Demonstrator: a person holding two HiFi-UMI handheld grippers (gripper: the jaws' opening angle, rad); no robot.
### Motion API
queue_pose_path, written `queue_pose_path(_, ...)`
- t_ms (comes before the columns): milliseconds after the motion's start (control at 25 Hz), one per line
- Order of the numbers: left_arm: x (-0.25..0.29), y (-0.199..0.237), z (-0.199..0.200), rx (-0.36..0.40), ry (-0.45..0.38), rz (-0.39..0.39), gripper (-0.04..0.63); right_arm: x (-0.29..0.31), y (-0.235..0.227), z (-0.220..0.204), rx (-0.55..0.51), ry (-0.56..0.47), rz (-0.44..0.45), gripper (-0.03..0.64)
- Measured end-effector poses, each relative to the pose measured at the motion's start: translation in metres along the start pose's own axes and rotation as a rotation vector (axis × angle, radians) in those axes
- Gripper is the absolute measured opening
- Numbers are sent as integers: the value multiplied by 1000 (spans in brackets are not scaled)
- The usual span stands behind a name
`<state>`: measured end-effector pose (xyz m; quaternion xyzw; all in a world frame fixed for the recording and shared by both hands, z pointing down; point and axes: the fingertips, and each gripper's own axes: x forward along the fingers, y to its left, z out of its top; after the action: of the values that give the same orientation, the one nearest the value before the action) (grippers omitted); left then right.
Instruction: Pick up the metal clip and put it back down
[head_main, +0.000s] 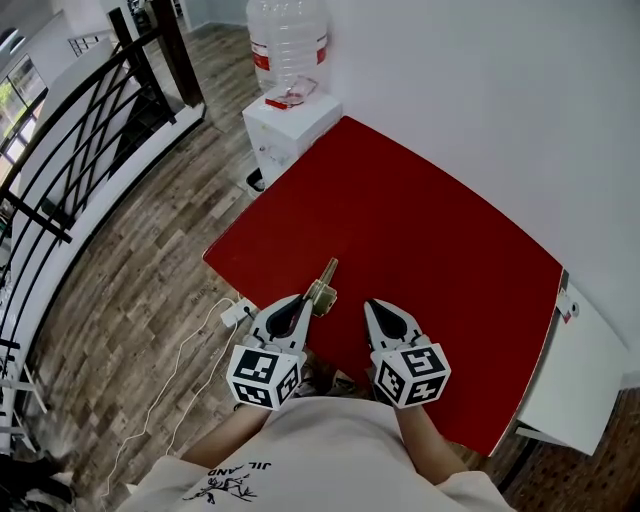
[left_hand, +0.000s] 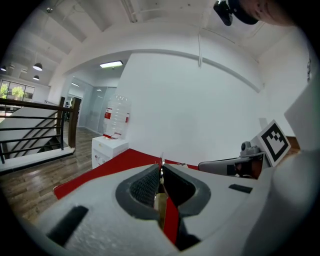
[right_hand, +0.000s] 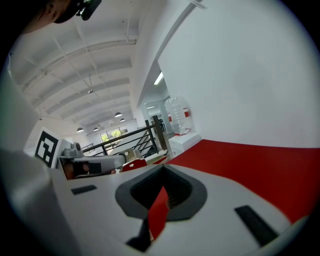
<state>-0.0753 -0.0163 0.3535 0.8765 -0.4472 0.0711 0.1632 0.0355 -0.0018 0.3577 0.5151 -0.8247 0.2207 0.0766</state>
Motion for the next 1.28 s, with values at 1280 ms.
queue_pose_path(1280,-5,-11,8,13,-18,-18,32,-13,1,-1,8,-13,5,3)
